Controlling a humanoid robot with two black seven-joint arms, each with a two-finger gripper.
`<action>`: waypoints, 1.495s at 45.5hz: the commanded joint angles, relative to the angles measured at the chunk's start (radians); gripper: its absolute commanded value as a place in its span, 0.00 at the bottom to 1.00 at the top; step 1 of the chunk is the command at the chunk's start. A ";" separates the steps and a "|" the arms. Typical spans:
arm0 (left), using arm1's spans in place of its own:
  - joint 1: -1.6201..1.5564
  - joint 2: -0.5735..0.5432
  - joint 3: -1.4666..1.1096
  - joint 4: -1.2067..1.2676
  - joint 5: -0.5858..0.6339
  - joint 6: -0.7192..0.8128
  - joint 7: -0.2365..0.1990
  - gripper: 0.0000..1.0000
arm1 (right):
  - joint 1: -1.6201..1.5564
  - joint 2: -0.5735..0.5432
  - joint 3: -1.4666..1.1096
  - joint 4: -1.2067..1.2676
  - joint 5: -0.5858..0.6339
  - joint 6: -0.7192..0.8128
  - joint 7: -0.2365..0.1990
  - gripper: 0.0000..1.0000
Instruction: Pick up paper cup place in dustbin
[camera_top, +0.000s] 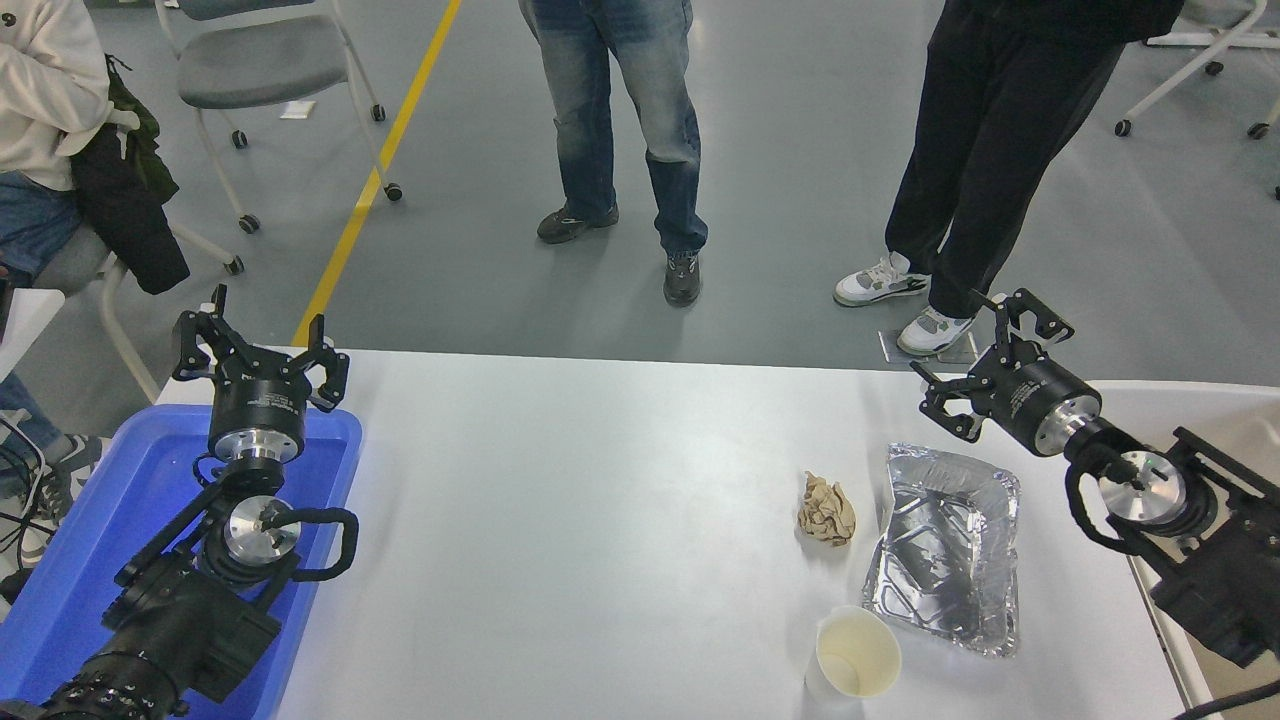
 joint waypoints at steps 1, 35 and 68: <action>0.000 0.000 0.000 -0.002 0.000 0.000 0.000 0.99 | 0.138 -0.193 -0.211 0.123 0.002 -0.033 -0.003 1.00; 0.000 0.000 0.000 -0.002 0.001 0.000 0.000 0.99 | 1.190 -0.594 -1.380 0.609 -0.159 -0.022 -0.001 1.00; 0.000 0.000 0.000 0.001 0.001 0.000 0.000 0.99 | 1.855 -0.084 -1.851 0.775 -0.306 0.294 -0.001 1.00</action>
